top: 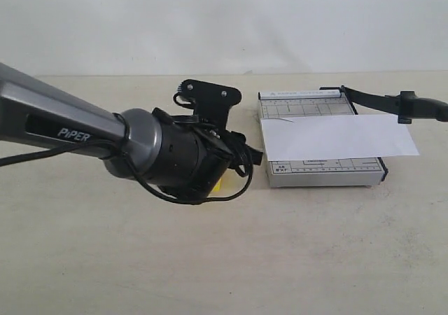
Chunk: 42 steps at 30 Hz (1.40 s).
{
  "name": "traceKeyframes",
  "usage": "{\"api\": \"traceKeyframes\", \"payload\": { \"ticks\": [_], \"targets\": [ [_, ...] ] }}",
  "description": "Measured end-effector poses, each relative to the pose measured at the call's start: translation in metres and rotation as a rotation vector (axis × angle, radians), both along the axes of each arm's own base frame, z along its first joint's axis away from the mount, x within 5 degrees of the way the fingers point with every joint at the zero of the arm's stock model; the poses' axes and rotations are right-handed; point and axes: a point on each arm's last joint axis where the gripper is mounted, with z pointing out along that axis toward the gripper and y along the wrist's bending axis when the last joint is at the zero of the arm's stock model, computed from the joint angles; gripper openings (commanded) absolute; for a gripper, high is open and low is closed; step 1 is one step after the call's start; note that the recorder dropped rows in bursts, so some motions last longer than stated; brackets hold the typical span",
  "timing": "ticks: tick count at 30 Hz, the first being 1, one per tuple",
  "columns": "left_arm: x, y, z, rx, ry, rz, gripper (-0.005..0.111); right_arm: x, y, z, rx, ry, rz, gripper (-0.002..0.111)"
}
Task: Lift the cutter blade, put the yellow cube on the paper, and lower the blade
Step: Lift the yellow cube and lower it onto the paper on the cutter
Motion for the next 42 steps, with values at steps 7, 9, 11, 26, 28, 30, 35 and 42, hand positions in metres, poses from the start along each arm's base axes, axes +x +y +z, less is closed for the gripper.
{"api": "traceKeyframes", "payload": {
  "ticks": [7, 9, 11, 26, 28, 30, 35, 42],
  "targets": [
    [-0.005, -0.008, 0.049, 0.095, -0.052, -0.26, 0.005, 0.0, 0.0, 0.0, 0.0, 0.0, 0.0, 0.0],
    [-0.01, -0.02, 0.069, 0.079, -0.068, -0.439, 0.005, 0.0, 0.0, 0.0, 0.0, 0.0, 0.0, 0.0],
    [-0.016, -0.036, 0.086, 0.056, -0.096, -0.635, 0.005, 0.0, 0.0, 0.0, 0.0, -0.002, -0.001, 0.0],
    [0.04, -0.137, 0.063, -0.001, -0.244, -0.965, 0.005, 0.001, -0.001, 0.001, -0.003, -0.014, -0.005, 0.0],
    [0.047, -0.142, 0.057, -0.005, -0.256, -0.962, 0.005, 0.001, -0.001, 0.001, -0.003, -0.014, -0.005, 0.0],
    [0.053, -0.145, 0.052, -0.008, -0.268, -0.959, 0.005, 0.001, -0.001, 0.001, -0.003, -0.014, -0.005, 0.0],
    [0.062, -0.146, 0.041, -0.006, -0.267, -0.949, 0.005, 0.001, -0.001, 0.001, -0.003, -0.014, -0.005, 0.0],
    [0.065, -0.144, 0.036, -0.024, -0.249, -0.931, 0.005, 0.001, -0.001, 0.001, -0.003, -0.014, -0.005, 0.0]
  ]
}}
